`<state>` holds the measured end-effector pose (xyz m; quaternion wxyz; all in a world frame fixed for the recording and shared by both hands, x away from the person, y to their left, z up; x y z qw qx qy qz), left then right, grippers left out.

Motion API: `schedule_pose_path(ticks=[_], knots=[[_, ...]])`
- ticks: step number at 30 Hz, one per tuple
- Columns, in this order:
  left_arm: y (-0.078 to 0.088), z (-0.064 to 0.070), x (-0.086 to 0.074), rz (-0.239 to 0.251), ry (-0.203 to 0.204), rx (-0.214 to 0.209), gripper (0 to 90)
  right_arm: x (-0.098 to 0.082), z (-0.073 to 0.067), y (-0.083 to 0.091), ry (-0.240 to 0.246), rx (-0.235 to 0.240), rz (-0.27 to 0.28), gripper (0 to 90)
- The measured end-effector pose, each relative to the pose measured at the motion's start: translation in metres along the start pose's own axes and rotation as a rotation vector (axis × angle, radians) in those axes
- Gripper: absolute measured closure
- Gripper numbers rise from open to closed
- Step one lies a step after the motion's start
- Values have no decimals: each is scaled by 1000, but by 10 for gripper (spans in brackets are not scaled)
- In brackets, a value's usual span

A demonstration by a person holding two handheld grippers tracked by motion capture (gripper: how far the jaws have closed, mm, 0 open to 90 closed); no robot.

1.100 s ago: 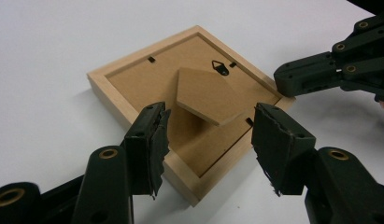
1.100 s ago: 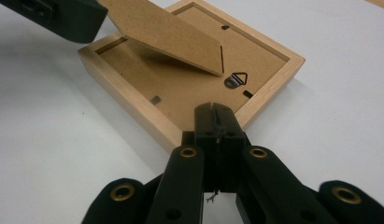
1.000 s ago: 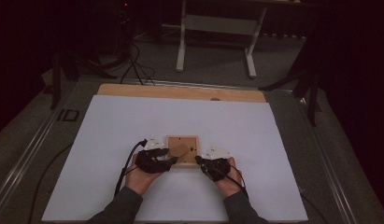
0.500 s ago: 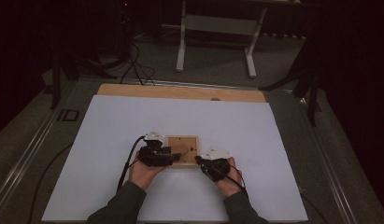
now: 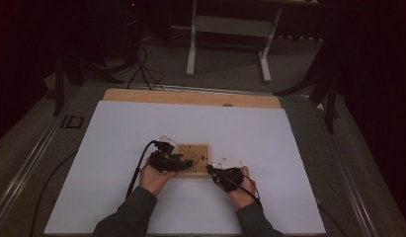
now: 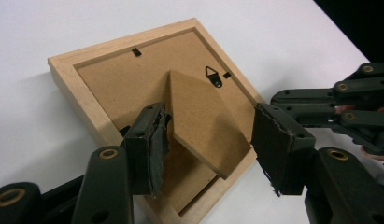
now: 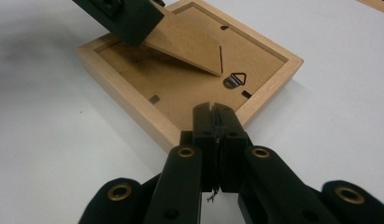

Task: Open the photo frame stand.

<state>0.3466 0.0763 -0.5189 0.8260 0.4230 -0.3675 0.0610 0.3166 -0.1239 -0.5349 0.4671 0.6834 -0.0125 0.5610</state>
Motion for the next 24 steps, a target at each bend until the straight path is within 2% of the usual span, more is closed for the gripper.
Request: schedule_pose_path(ticks=[13,20,24], knots=[[-9,-3,6,-59,28,-14,463,0,0,0,1,0,0,877],[-14,0,7,-85,15,-8,480,0,0,0,2,0,-1,875],[-16,0,8,-88,21,-15,501,0,0,0,3,0,-1,875]])
Point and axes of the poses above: each handheld gripper's, and its own axes: y roughly backward along the jaws, x roughly out of its top, z roughly to its right, the point moved 3 cm from there along -y, roughly forward along the jaws, and after that the axes turned 2 degrees about x, right-handed, at the moved point
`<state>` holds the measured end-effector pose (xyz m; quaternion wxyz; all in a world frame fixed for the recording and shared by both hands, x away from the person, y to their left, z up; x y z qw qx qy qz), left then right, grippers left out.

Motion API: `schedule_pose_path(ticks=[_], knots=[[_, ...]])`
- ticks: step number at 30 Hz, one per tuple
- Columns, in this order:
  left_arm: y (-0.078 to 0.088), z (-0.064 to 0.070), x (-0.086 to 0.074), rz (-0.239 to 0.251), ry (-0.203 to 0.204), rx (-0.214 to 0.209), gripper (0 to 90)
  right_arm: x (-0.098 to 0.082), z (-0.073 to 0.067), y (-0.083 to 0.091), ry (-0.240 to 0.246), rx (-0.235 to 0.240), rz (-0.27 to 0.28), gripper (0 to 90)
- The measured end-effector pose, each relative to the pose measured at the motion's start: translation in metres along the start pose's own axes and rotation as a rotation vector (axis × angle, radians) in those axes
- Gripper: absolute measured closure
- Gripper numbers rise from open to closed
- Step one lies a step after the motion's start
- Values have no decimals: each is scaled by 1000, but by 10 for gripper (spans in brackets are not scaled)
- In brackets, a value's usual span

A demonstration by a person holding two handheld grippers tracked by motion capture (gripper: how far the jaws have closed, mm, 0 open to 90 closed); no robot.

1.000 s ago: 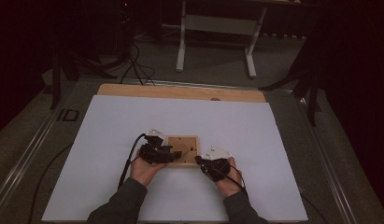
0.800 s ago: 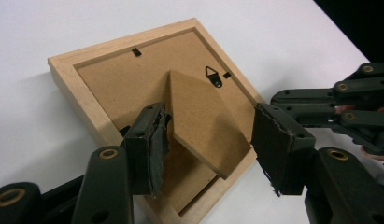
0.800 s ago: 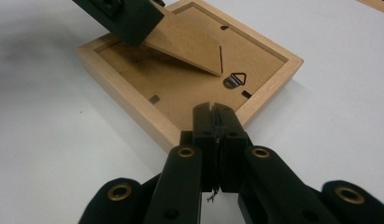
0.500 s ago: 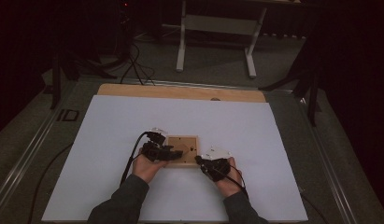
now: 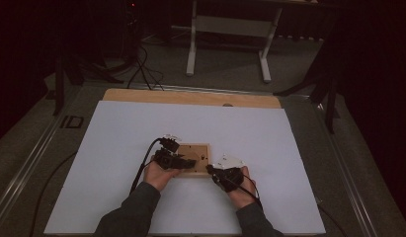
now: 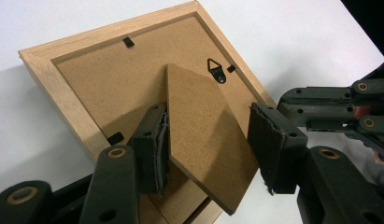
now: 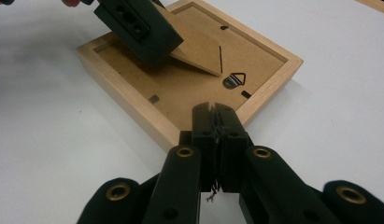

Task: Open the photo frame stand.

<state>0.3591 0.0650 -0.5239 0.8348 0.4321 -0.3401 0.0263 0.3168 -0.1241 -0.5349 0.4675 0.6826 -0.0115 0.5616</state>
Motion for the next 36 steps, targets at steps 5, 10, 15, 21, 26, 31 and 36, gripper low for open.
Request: schedule_pose_path(ticks=[5,10,15,21,26,31,36], knots=[[0,-1,2,-9,4,-9,508,0,0,0,0,0,0,875],[-1,-1,3,-19,-2,-4,512,0,0,0,2,0,0,875],[-1,-1,4,-31,-12,6,522,0,0,0,5,0,0,874],[-2,0,4,-26,-6,19,535,0,1,0,4,0,2,866],[-2,0,4,-27,-9,29,542,0,1,0,5,-1,2,861],[-2,0,4,-26,-12,35,544,0,1,0,5,-1,1,854],[-2,1,4,-23,-16,40,545,0,1,0,2,-1,1,839]])
Point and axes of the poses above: each handheld gripper's, and its own axes: y roughly backward along the jaws, x roughly out of its top, z roughly to its right, the point moved 3 cm from there along -y, roughly forward along the jaws, and after that the axes turned 2 degrees about x, right-handed, at the moved point
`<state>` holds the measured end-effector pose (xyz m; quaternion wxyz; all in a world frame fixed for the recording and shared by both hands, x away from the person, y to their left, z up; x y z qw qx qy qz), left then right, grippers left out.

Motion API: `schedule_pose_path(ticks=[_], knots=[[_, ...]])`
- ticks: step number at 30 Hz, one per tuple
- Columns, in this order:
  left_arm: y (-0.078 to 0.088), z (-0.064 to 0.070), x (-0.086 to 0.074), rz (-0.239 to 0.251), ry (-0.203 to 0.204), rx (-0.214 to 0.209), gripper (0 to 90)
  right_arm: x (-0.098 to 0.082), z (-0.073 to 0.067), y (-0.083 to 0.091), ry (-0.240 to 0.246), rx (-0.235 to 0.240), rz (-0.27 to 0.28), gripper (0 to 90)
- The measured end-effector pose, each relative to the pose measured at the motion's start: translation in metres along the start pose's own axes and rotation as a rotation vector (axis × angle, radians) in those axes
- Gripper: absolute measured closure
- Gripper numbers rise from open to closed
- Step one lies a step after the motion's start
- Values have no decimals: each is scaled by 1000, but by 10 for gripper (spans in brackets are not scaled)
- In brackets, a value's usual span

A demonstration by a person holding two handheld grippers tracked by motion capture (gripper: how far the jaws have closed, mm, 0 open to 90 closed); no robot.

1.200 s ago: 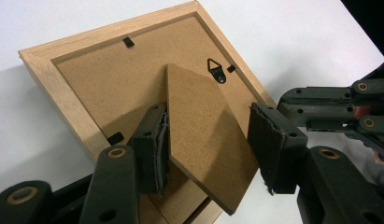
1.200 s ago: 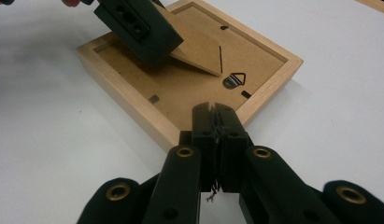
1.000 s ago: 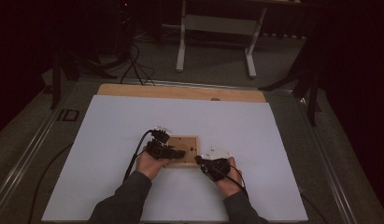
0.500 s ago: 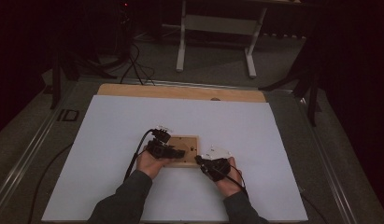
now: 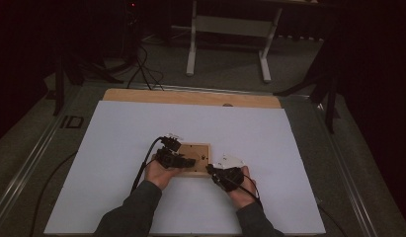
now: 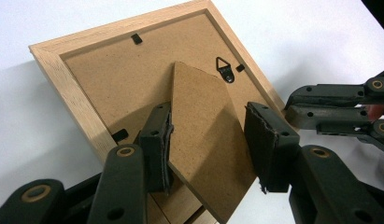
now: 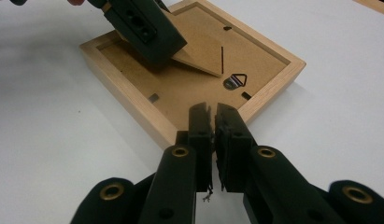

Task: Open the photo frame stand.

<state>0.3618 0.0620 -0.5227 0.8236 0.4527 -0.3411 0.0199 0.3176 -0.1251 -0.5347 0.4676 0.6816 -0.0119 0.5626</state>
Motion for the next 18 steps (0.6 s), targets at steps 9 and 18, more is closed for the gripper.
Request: schedule_pose_path(ticks=[9,18], knots=[[1,2,-1,4,-20,14,546,0,2,1,-22,27,0,749],[3,7,-2,19,-49,37,546,2,2,2,-40,47,15,667]])
Point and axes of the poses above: each handheld gripper's, and its own axes: y roughly backward along the jaws, x roughly out of its top, z roughly to its right, the point moved 3 cm from there along -y, roughly forward along the jaws, and after that the axes turned 2 degrees about x, right-handed, at the moved point
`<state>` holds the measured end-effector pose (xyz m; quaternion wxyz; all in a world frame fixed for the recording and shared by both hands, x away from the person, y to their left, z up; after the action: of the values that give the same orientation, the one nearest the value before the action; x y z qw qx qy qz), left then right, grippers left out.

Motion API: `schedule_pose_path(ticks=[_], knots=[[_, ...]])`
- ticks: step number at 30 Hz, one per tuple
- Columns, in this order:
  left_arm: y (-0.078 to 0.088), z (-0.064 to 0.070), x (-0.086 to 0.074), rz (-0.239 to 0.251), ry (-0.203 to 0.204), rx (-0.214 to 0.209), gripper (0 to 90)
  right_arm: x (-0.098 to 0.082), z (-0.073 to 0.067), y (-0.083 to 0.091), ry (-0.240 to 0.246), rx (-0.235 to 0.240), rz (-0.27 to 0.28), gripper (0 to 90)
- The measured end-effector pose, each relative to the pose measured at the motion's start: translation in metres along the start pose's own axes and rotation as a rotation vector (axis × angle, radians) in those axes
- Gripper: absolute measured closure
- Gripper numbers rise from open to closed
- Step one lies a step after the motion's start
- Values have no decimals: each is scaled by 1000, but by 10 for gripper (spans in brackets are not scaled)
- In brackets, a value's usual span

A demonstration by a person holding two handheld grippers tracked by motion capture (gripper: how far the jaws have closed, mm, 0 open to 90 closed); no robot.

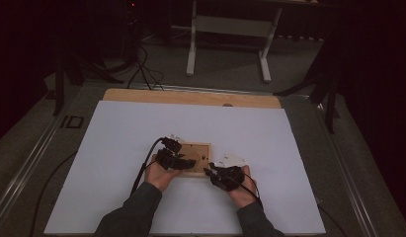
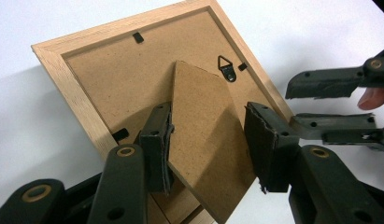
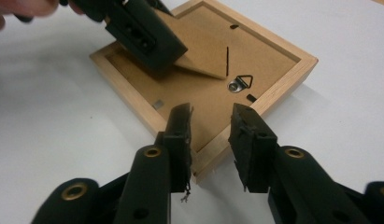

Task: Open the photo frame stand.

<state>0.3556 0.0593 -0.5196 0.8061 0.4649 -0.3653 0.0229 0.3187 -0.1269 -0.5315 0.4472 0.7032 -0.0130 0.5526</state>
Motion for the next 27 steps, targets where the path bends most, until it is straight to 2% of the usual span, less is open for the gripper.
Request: schedule_pose_path(ticks=[16,27], knots=[[2,4,-4,30,-33,25,547,5,15,12,-80,-11,48,575],[2,5,-6,51,-39,31,547,8,24,16,-125,2,66,571]])
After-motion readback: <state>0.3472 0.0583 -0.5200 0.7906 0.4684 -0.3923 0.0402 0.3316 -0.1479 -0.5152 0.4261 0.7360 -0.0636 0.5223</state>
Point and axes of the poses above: each handheld gripper's, and its own axes: y roughly backward along the jaws, x roughly out of its top, z roughly to its right, the point moved 3 cm from there along -y, roughly forward along the jaws, and after that the axes turned 2 degrees about x, right-handed, at the moved point
